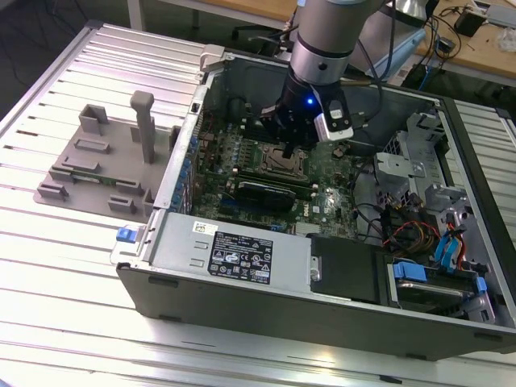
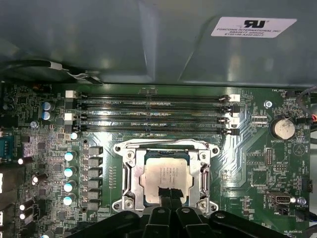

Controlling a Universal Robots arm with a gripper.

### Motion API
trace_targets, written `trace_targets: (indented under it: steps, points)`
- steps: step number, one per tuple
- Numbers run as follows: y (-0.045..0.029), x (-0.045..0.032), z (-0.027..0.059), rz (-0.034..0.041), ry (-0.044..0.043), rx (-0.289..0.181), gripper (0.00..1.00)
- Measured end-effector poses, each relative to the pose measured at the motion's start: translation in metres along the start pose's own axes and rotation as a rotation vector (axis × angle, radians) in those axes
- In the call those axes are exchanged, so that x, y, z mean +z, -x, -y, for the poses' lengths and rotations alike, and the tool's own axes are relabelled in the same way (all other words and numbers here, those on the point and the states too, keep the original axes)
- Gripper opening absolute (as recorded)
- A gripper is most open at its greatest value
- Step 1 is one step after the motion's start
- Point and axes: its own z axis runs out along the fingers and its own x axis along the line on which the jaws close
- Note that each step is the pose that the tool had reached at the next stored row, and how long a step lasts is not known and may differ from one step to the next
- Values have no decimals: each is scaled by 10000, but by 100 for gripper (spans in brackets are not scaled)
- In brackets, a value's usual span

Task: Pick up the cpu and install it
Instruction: 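Install the first cpu locking lever, then install the second cpu locking lever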

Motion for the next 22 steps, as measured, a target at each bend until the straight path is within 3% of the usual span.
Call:
trace_targets:
  steps: [7, 22]
  points:
    - [2, -97, -3, 2, 3, -1, 11]
    - [-8, -118, 49, 0, -1, -1, 11]
